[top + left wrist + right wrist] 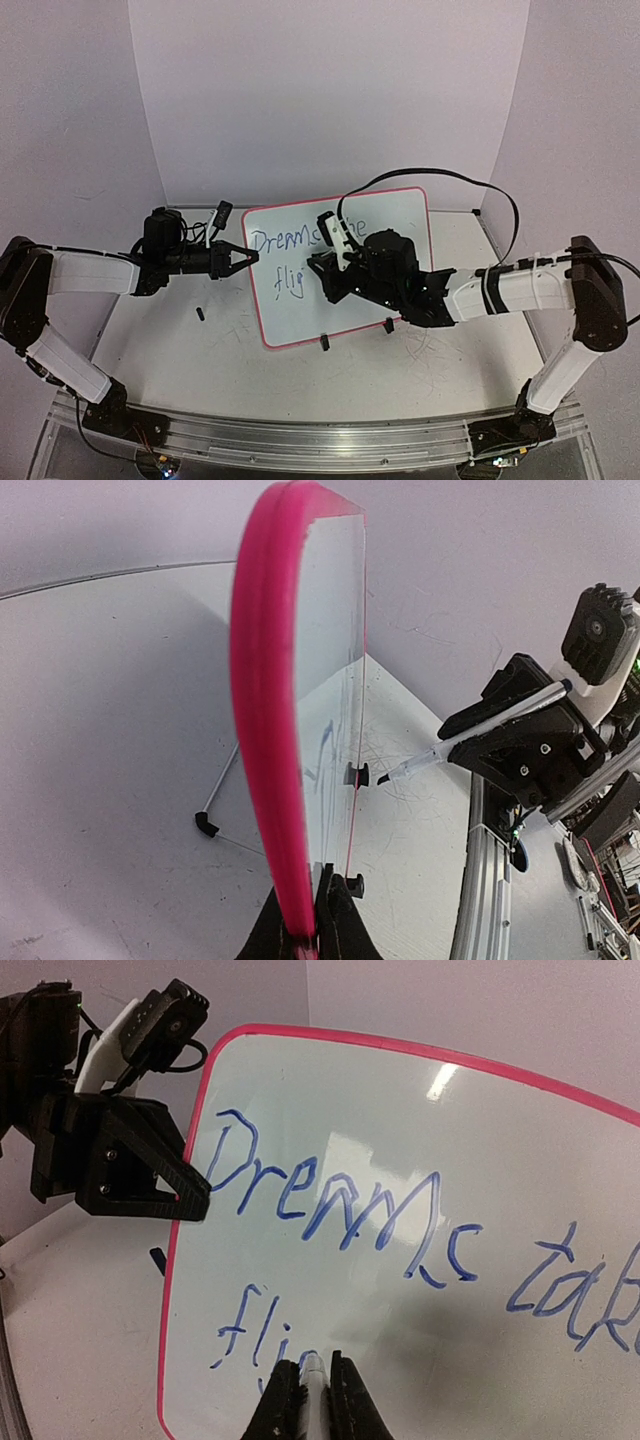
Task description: Write a sentence on the whiteboard
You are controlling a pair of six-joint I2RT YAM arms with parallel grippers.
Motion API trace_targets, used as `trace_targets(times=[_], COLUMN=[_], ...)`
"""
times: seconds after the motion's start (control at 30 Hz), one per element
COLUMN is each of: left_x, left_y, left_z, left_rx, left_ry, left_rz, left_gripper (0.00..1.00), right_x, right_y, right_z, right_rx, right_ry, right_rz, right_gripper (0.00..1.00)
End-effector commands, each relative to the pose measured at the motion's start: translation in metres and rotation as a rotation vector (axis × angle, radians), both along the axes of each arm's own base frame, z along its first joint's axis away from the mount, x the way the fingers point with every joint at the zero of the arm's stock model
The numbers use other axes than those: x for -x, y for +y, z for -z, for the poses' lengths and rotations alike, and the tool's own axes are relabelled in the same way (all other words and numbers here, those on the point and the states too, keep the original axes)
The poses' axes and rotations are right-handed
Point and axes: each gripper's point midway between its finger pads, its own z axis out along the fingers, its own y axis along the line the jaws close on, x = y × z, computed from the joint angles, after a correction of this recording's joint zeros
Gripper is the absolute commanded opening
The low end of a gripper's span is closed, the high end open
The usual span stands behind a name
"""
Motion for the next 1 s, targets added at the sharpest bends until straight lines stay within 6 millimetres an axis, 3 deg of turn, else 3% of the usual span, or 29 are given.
trace_targets(times=[0.0, 0.6, 0.97], left_x=[-0.016, -0.016, -0.016], left_y=[0.002, 0.002, 0.002], left_z=[0.002, 0.004, 0.003], left_rx=[-0.062, -0.065, -0.065], left_ry=[-0.069, -0.066, -0.071], left_rz=[-0.065, -0.064, -0.065], left_gripper=[0.0, 0.0, 0.0], right_x=[-0.014, -0.025, -0.025], right_y=[0.002, 0.003, -0.005], right_z=[-0.023, -0.019, 0.002], right_rx=[-0.047, -0.039, 0.0], right_ry=[-0.048, -0.046, -0.012], right_rz=[0.044, 0.074, 0.101], right_gripper=[0.0, 0.0, 0.0])
